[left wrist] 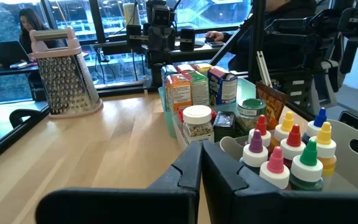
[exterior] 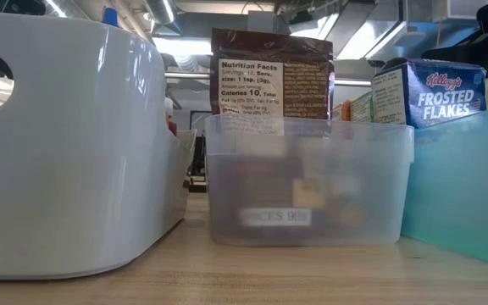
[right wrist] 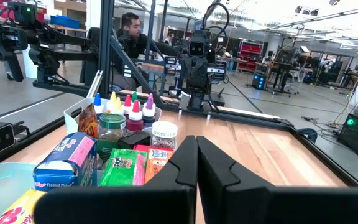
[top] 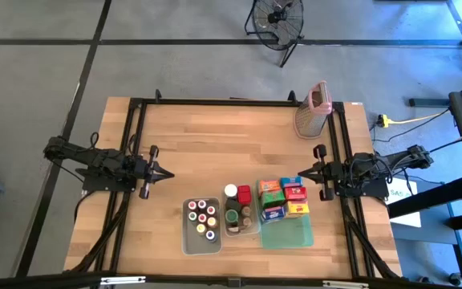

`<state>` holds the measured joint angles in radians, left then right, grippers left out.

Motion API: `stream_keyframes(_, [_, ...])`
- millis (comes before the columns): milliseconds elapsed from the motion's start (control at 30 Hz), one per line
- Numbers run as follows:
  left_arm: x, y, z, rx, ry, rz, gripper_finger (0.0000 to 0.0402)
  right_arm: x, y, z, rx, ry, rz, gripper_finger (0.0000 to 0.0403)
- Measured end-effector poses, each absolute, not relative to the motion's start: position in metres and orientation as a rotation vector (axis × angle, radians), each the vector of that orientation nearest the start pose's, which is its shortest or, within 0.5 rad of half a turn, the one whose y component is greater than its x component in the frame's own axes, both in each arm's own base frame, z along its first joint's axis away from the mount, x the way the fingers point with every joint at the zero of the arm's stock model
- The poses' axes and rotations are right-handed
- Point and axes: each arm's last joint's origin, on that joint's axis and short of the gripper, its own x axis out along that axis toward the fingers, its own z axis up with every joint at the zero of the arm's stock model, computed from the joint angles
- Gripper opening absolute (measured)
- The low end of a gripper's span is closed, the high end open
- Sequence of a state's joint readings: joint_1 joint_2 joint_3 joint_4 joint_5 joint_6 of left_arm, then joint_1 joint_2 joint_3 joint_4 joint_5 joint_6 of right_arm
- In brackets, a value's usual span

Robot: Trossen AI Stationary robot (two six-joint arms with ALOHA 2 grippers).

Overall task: Pick & Place Kitchen Items
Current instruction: Return to Home Position

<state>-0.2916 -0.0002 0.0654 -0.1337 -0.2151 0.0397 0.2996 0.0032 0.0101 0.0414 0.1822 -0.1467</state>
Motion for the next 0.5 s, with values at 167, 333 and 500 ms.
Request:
stream_keyframes(167, [0.0902, -0.0206, 0.1729, 0.057, 0.064, -0.077, 0.0006, 0.094, 0.0235, 0.1707, -0.135, -0.055, 0.114, 0.0002])
stream_keyframes(333, [0.0902, -0.0206, 0.1729, 0.057, 0.064, -0.078, 0.0006, 0.0939, 0.0235, 0.1707, -0.135, -0.055, 0.114, 0.0002])
stream_keyframes(500, [0.0902, -0.0206, 0.1729, 0.057, 0.064, -0.078, 0.001, 0.094, 0.0235, 0.1706, -0.135, -0.055, 0.114, 0.0002])
